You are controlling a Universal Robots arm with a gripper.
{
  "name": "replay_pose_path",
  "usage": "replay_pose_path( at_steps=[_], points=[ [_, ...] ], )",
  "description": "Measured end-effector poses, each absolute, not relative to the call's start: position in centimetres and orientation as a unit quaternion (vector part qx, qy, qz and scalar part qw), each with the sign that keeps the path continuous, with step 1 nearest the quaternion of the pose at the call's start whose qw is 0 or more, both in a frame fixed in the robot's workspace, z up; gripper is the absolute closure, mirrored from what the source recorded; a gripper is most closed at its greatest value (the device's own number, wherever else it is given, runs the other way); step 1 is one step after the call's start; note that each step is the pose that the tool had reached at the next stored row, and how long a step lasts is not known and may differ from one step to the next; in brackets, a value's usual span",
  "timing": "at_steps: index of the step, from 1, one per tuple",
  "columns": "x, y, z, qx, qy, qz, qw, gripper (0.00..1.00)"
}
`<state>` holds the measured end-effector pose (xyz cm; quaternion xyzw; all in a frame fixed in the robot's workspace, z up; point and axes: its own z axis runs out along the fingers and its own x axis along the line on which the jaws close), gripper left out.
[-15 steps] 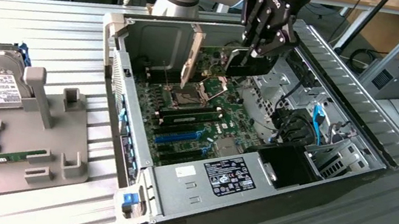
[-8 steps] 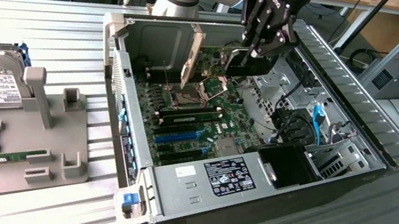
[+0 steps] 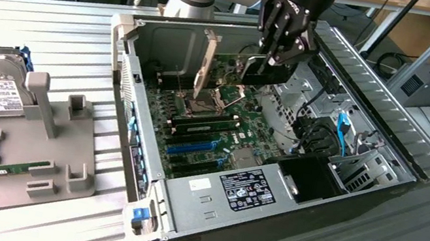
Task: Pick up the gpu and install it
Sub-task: 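Insert the gpu into the slot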
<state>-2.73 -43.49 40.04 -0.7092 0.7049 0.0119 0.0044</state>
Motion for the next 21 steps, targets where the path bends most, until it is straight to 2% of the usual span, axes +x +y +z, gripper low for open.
replay_pose_path(
  at_steps=[21],
  points=[
    [-2.9, -43.5, 38.0, -0.709, 0.705, 0.012, 0.004, 0.73]
  ],
)
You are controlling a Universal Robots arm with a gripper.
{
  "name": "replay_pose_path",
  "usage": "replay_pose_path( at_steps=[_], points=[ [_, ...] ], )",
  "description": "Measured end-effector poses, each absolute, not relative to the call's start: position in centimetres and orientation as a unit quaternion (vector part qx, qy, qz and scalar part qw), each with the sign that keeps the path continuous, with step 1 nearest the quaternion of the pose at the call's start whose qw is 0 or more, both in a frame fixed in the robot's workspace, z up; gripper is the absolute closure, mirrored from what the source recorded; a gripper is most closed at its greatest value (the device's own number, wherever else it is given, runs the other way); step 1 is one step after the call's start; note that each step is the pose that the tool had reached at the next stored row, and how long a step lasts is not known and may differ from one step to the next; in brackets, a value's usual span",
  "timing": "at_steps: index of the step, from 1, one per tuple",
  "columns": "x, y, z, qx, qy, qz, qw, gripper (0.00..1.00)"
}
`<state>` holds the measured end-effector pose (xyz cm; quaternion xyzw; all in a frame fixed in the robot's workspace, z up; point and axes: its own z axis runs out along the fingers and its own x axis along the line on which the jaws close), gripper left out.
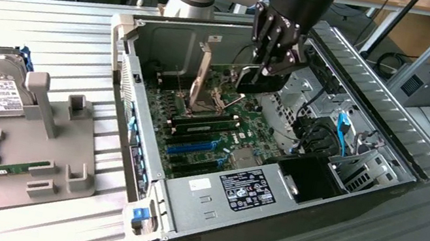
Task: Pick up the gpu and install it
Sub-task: 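Insert the gpu into the slot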
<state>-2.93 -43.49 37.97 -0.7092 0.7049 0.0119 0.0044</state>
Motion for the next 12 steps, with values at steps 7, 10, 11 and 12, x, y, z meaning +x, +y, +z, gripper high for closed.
replay_pose_path(
  at_steps=[7, 10, 11, 12],
  points=[
    [-3.03, -43.49, 37.42, -0.709, 0.705, 0.012, 0.004, 0.73],
    [-3.05, -43.49, 37.17, -0.709, 0.705, 0.012, 0.004, 0.73],
    [-3.06, -43.49, 37.12, -0.709, 0.705, 0.012, 0.004, 0.73],
    [-3.06, -43.49, 37.07, -0.709, 0.705, 0.012, 0.004, 0.73]
  ],
)
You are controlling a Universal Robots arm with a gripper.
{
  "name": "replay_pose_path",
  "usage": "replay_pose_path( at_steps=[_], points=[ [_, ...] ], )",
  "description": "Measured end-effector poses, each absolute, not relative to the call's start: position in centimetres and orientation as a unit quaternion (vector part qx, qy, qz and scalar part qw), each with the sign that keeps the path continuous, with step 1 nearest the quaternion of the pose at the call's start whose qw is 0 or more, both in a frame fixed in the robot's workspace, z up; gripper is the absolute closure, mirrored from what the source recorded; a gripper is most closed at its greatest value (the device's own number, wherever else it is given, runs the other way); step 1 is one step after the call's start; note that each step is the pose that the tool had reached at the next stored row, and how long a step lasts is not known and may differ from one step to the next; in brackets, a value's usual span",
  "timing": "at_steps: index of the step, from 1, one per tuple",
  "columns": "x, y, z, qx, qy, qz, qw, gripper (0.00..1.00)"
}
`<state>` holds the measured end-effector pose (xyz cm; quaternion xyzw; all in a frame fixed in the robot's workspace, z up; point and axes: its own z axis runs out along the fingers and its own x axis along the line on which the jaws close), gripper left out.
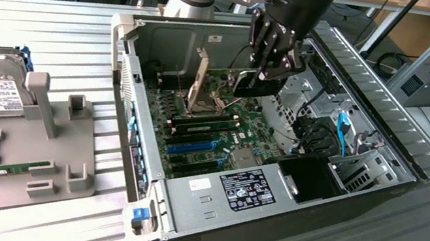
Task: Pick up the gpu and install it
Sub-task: 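Insert the gpu into the slot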
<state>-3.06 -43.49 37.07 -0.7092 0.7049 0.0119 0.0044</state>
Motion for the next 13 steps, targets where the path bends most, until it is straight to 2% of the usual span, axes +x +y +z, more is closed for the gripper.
replay_pose_path(
  at_steps=[13],
  points=[
    [-3.07, -43.49, 36.53, -0.709, 0.705, 0.012, 0.004, 0.73]
  ],
)
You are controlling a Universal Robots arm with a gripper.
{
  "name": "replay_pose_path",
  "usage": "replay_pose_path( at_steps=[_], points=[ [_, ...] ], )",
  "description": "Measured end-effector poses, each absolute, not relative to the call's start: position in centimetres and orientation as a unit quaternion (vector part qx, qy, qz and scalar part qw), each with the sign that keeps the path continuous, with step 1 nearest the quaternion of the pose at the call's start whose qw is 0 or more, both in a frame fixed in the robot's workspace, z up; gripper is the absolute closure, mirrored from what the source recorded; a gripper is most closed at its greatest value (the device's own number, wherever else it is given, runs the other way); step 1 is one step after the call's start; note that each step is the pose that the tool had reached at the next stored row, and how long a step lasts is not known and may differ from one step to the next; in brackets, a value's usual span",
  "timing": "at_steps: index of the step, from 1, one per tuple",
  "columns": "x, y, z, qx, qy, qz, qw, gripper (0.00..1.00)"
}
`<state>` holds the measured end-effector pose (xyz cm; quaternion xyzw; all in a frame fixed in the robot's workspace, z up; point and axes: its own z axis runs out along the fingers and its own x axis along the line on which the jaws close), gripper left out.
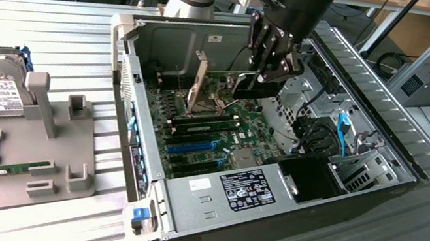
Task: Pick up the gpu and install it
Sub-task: 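Insert the gpu into the slot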
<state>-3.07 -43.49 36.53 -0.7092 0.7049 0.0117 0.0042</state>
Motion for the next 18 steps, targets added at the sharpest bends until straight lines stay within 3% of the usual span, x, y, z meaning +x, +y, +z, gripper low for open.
replay_pose_path(
  at_steps=[18],
  points=[
    [-3.07, -43.49, 35.91, -0.709, 0.705, 0.012, 0.004, 0.73]
  ],
)
